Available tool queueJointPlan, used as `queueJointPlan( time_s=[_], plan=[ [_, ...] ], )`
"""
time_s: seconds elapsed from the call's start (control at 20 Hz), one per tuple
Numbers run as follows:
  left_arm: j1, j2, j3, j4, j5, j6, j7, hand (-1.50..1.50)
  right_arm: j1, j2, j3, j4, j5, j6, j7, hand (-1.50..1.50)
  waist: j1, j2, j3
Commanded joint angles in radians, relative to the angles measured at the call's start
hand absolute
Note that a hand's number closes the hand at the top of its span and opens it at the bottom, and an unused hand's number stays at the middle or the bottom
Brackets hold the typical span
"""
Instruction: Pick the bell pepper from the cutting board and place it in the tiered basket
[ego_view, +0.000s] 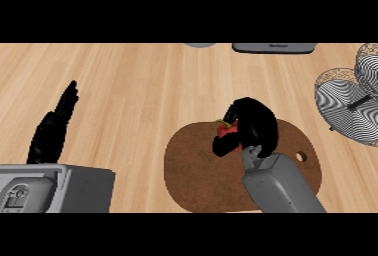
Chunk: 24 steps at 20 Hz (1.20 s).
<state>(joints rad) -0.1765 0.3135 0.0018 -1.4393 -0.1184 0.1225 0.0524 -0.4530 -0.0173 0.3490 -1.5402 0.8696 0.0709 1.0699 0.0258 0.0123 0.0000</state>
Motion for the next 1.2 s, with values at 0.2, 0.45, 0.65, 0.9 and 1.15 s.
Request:
queueJointPlan(
  time_s=[0.2, 0.45, 0.65, 0.9, 1.15],
  plan=[
    [-0.016, -0.013, -0.02, -0.002, -0.006, -0.007, 0.007, 0.0, -0.311, -0.038, -0.29, 0.191, 0.281, -0.279, 0.179, 1.5, 0.039, 0.008, -0.003],
    [-0.042, -0.02, -0.023, -0.001, -0.016, 0.001, 0.035, 0.0, -0.523, -0.085, -0.361, 0.319, 0.469, -0.301, 0.217, 1.5, 0.041, 0.004, -0.002],
    [-0.019, 0.0, -0.007, -0.004, 0.004, -0.029, 0.02, 0.0, -0.686, -0.168, -0.449, 0.446, 0.551, -0.241, 0.21, 1.5, 0.039, 0.0, -0.003],
    [-0.003, -0.016, -0.01, -0.014, -0.014, -0.008, 0.025, 0.0, -0.793, -0.201, -0.487, 0.632, 0.624, -0.157, 0.182, 1.5, 0.014, -0.005, -0.001],
    [-0.023, -0.016, 0.019, 0.062, -0.01, -0.016, -0.023, 0.0, -0.874, -0.212, -0.579, 0.708, 0.56, -0.209, 0.105, 1.5, -0.006, -0.006, -0.001]
  ],
)
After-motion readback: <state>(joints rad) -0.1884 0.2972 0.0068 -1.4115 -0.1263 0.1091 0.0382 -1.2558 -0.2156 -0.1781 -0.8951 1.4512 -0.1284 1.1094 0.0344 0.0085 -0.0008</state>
